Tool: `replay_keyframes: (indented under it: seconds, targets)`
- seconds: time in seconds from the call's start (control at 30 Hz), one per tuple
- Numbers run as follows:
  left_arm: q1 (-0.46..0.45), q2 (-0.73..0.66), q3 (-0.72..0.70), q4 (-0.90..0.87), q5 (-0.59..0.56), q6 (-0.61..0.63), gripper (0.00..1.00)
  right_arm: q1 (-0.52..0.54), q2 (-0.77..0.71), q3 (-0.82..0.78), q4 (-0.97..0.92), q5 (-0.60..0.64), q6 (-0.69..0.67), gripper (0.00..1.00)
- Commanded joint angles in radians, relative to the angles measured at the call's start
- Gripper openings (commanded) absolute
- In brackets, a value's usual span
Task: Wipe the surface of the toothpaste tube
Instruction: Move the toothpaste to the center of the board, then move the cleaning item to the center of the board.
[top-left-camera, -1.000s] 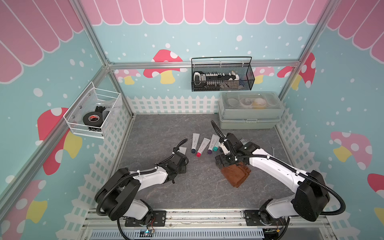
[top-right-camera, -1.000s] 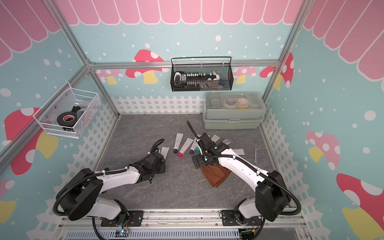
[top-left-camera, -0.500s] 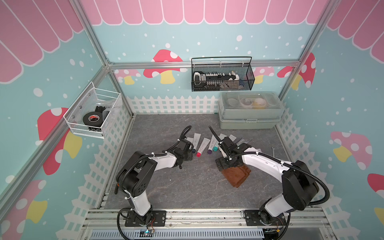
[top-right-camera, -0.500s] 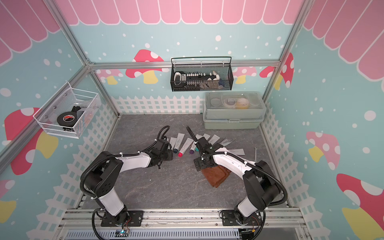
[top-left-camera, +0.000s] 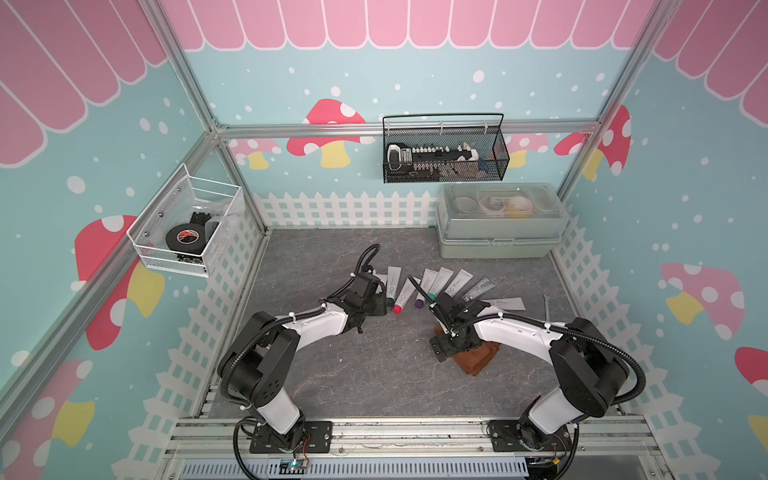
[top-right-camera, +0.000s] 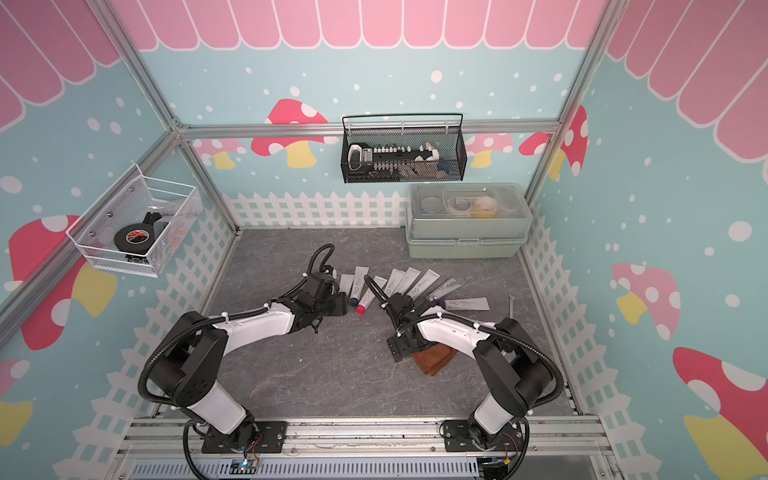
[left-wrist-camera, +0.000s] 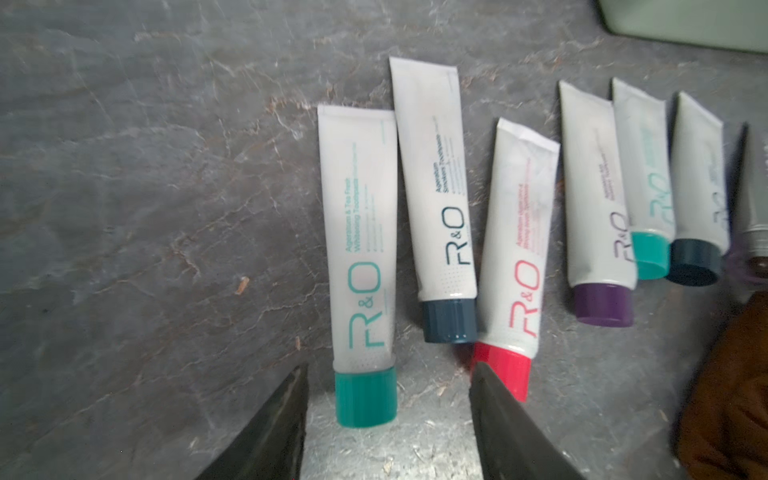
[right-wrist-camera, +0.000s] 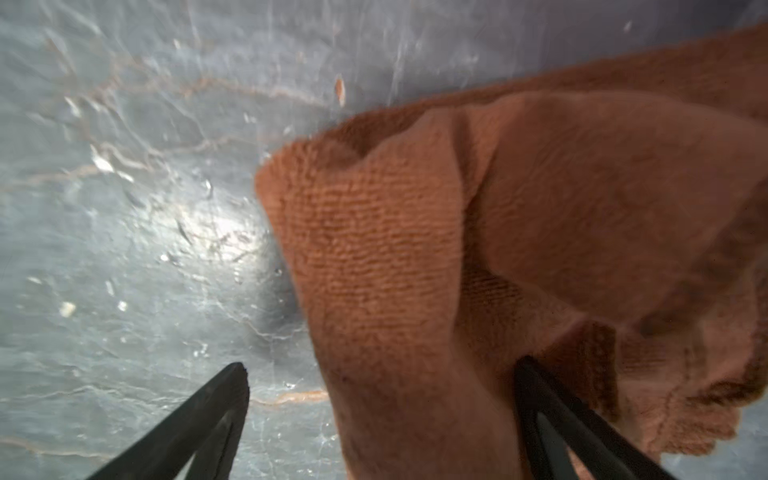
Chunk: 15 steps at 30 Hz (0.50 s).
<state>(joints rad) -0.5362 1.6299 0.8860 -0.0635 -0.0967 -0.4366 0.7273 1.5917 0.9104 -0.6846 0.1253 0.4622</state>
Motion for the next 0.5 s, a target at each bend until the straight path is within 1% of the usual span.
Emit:
replay_keyframes:
  seconds: [0.0, 0.03, 0.07, 0.13, 0.2, 0.27, 0.33, 0.47]
  targets:
    - [0.004, -0.055, -0.025, -0.044, -0.021, 0.002, 0.61, 0.015, -0.006, -0.044, -0.018, 0.033, 0.039, 0.94]
    - [0.004, -0.075, -0.031, -0.059, -0.035, -0.006, 0.61, 0.017, 0.003, -0.052, -0.011, 0.037, 0.044, 0.92]
    - [0.004, -0.094, -0.039, -0.071, -0.041, -0.012, 0.61, 0.018, 0.013, -0.052, -0.005, 0.04, 0.045, 0.88]
    - [0.004, -0.14, -0.064, -0.091, -0.047, -0.029, 0.61, 0.022, 0.035, -0.04, -0.004, 0.029, 0.044, 0.74]
    - [0.003, -0.197, -0.096, -0.116, -0.055, -0.053, 0.61, 0.033, 0.038, -0.017, -0.003, -0.012, 0.043, 0.55]
    - [0.002, -0.251, -0.133, -0.126, -0.044, -0.069, 0.61, 0.04, 0.021, -0.003, 0.015, -0.091, 0.046, 0.44]
    - [0.002, -0.306, -0.168, -0.14, -0.034, -0.08, 0.61, 0.045, -0.002, 0.005, 0.04, -0.159, 0.067, 0.42]
    - [0.002, -0.399, -0.217, -0.173, -0.012, -0.091, 0.61, 0.064, -0.019, 0.03, 0.055, -0.218, 0.118, 0.43]
